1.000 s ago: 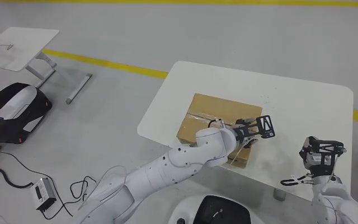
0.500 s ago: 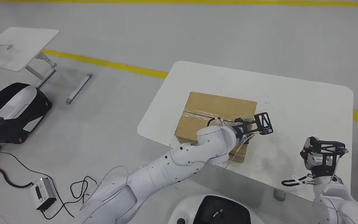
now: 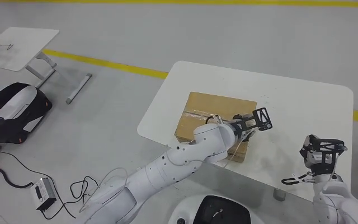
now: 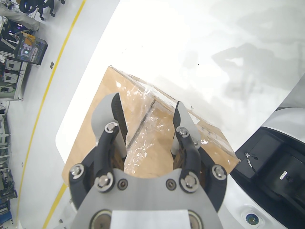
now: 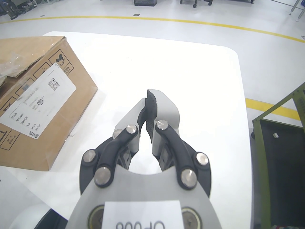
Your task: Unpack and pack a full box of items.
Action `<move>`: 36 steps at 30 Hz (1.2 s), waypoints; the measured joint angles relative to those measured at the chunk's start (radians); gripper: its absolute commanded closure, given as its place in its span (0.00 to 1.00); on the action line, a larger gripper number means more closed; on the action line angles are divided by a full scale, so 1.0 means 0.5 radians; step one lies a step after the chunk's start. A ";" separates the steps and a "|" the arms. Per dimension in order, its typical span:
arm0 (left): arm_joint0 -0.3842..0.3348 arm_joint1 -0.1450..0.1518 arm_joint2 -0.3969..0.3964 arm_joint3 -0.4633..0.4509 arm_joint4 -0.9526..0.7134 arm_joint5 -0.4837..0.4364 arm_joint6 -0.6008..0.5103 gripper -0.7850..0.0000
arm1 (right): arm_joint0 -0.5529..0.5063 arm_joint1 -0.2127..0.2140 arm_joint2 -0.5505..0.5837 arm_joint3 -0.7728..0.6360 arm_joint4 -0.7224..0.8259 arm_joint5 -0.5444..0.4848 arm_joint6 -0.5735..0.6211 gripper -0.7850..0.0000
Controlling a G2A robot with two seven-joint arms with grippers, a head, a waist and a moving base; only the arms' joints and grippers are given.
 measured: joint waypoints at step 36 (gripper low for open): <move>0.093 -0.018 -0.305 -0.111 0.302 0.052 0.070 1.00 | 0.073 -0.032 -0.030 -0.002 0.126 -0.178 -0.011 1.00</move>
